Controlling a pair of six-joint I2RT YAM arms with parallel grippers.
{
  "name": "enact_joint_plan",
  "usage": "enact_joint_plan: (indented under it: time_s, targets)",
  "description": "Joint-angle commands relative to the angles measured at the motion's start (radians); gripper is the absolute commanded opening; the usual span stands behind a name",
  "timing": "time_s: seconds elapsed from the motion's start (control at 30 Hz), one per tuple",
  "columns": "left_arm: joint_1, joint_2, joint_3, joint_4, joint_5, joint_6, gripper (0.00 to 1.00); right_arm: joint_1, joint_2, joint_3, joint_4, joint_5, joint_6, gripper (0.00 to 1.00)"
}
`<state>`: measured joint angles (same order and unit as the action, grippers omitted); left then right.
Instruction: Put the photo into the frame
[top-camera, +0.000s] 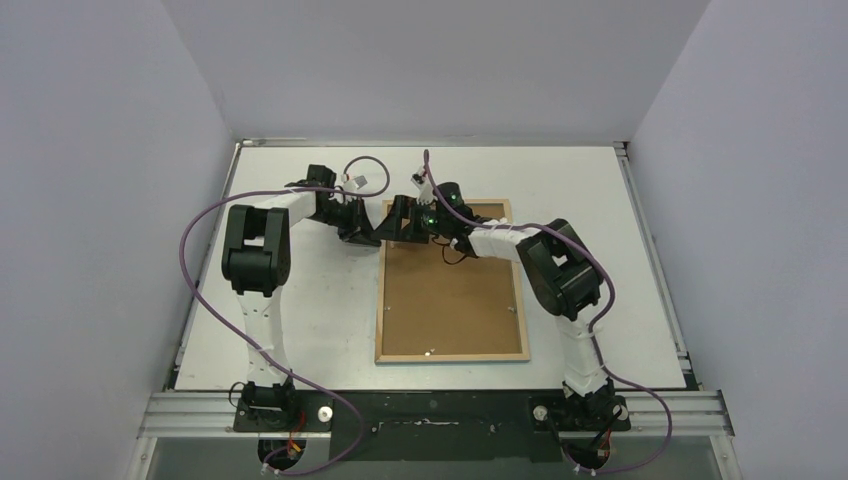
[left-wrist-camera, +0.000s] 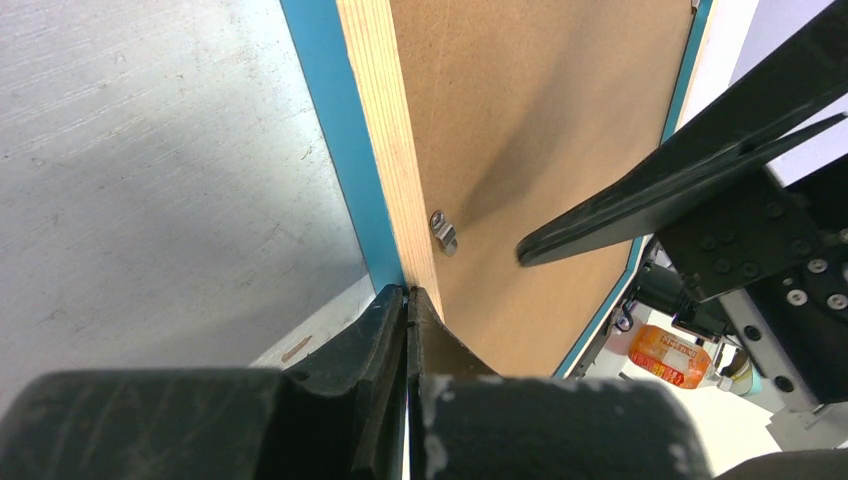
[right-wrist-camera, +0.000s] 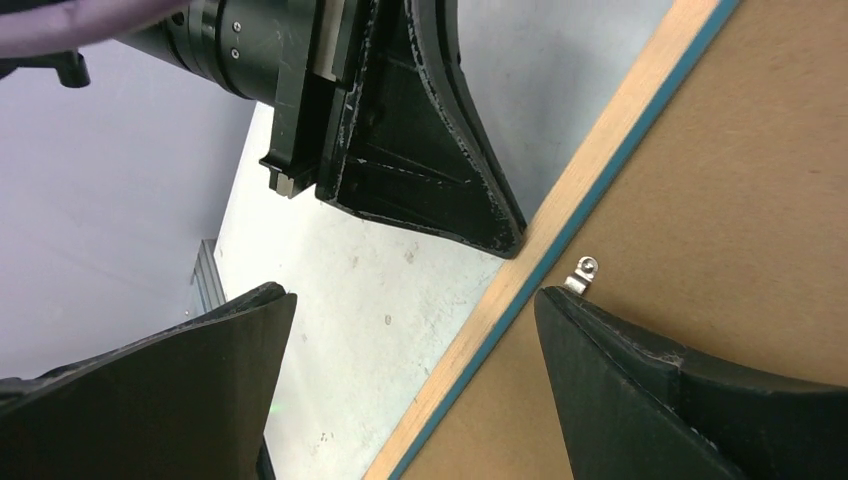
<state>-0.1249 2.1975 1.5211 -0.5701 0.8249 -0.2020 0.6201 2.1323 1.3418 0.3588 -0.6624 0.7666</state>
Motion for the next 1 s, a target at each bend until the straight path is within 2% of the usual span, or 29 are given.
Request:
enact_joint_plan:
  time_s: [0.0, 0.97]
  targets:
    - [-0.007, 0.004, -0.007, 0.051, 0.004, 0.003, 0.00, -0.024, -0.074, -0.037, 0.043, 0.000, -0.026, 0.95]
    - [-0.007, 0.002, -0.014, 0.064, 0.003, -0.008, 0.00, 0.013, 0.042, -0.046, 0.063, 0.016, 0.003, 0.95]
